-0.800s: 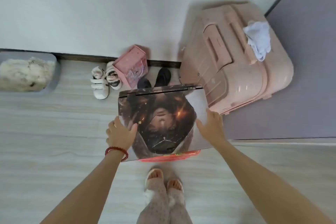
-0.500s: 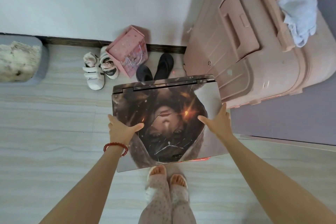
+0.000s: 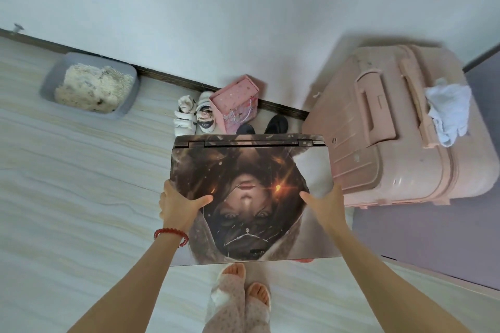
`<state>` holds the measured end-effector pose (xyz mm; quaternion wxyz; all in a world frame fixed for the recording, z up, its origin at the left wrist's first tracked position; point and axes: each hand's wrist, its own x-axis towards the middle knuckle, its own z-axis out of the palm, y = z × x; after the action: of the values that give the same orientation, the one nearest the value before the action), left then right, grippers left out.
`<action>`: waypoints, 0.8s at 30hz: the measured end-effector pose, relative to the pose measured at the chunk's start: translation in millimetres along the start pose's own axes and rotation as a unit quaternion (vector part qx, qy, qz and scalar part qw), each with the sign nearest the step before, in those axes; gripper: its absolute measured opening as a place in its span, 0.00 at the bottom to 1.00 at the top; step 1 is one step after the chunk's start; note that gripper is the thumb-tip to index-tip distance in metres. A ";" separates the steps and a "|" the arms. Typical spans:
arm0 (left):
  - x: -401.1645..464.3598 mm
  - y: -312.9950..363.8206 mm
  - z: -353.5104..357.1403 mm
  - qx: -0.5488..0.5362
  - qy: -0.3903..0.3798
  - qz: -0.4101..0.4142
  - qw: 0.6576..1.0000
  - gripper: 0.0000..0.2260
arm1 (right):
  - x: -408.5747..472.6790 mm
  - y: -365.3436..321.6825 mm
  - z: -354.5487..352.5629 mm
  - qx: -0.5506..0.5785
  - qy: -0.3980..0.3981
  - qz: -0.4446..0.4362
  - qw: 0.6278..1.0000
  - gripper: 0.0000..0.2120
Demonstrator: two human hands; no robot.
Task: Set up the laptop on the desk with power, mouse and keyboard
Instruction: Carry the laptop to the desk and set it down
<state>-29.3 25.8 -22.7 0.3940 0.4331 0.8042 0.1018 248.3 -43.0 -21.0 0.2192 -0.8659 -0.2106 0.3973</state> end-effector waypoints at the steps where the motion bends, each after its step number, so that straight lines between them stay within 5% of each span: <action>1: -5.8 2.4 -13.3 -0.007 0.010 -0.003 1.000 0.42 | -6.5 -13.1 -3.0 0.000 -0.004 -0.015 1.000 0.40; 12: -109.1 -26.6 -207.0 -0.119 0.187 -0.036 0.974 0.44 | -166.5 -171.0 -2.1 -0.076 -0.053 -0.257 0.962 0.44; 18: -199.7 -128.7 -341.5 -0.202 0.294 -0.086 0.930 0.41 | -339.1 -235.2 52.3 -0.139 -0.111 -0.407 0.896 0.40; 24: -302.1 -289.8 -455.1 -0.213 0.394 -0.151 0.881 0.40 | -527.0 -210.1 154.1 -0.166 -0.187 -0.466 0.849 0.47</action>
<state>-441.5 -303.1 300.1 0.1379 0.1358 0.9078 0.3721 -225.8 -122.9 317.2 0.1879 -0.5990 -0.6891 0.3619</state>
